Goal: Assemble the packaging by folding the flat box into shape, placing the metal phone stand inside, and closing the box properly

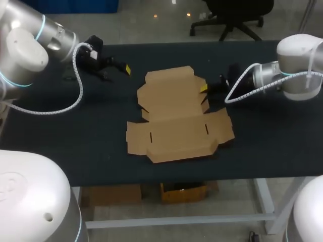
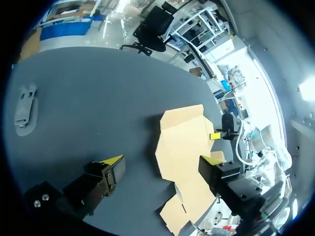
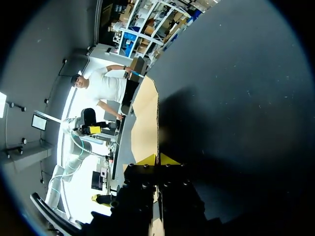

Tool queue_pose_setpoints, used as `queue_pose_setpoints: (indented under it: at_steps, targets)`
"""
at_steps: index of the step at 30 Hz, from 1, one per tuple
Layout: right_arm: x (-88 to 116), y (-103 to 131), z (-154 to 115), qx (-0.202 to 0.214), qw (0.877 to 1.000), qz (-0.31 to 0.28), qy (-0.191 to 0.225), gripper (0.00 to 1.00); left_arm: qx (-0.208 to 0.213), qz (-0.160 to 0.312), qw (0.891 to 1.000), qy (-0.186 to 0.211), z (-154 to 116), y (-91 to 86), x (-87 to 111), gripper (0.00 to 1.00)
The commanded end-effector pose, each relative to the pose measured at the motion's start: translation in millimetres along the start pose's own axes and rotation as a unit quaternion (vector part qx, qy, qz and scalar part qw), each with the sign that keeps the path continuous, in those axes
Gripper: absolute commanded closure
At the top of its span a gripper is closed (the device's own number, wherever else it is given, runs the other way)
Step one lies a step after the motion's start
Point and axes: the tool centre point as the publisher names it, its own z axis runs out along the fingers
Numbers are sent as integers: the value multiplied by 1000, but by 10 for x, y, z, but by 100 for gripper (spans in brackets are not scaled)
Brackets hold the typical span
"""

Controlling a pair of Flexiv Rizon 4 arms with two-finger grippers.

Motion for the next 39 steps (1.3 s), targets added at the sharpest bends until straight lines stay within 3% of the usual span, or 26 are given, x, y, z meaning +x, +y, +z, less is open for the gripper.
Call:
queue_pose_setpoints:
  at_steps: [1, 23, 27, 39]
  targets:
    - [59, -12, -67, -11, 1000, -14, 12, 100, 14, 18, 1000, 17, 27, 17, -28, 0]
    - [370, 62, -361, -75, 990, -90, 73, 100, 56, 142, 984, 89, 144, 69, 307, 0]
    - [440, 46, -433, -83, 985, -112, 98, 100, 56, 142, 984, 89, 144, 69, 307, 0]
    - [440, 46, -433, -83, 985, -112, 98, 100, 56, 142, 984, 89, 144, 69, 307, 0]
